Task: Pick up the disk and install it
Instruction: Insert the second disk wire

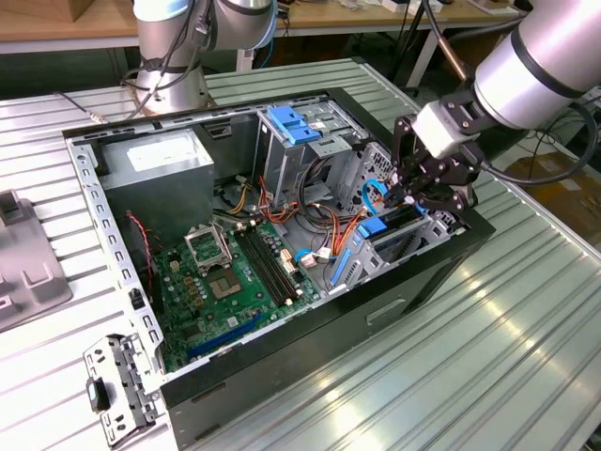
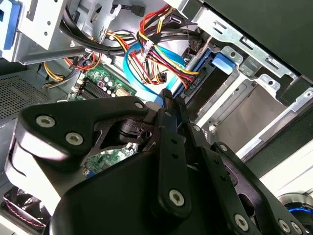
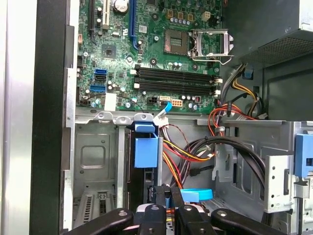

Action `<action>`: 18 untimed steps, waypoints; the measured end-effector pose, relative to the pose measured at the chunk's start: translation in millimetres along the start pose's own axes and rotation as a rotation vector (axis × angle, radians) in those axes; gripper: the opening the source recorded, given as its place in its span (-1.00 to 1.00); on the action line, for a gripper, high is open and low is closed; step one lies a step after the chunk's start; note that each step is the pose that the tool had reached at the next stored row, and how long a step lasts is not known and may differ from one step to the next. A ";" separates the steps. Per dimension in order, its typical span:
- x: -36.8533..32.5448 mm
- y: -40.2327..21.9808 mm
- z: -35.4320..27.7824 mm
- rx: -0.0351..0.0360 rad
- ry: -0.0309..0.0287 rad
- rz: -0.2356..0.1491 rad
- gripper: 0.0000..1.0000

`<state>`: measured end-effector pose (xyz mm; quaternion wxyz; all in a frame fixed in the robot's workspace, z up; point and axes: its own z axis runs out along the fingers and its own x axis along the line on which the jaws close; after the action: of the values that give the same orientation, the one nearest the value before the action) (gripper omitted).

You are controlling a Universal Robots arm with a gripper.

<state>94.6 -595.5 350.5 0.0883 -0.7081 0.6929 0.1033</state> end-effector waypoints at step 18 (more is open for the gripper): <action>8.4 -4.9 3.1 -0.0025 0.0000 -0.009 -0.67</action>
<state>99.6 -602.6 345.1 0.0878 -0.7114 0.6895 0.1038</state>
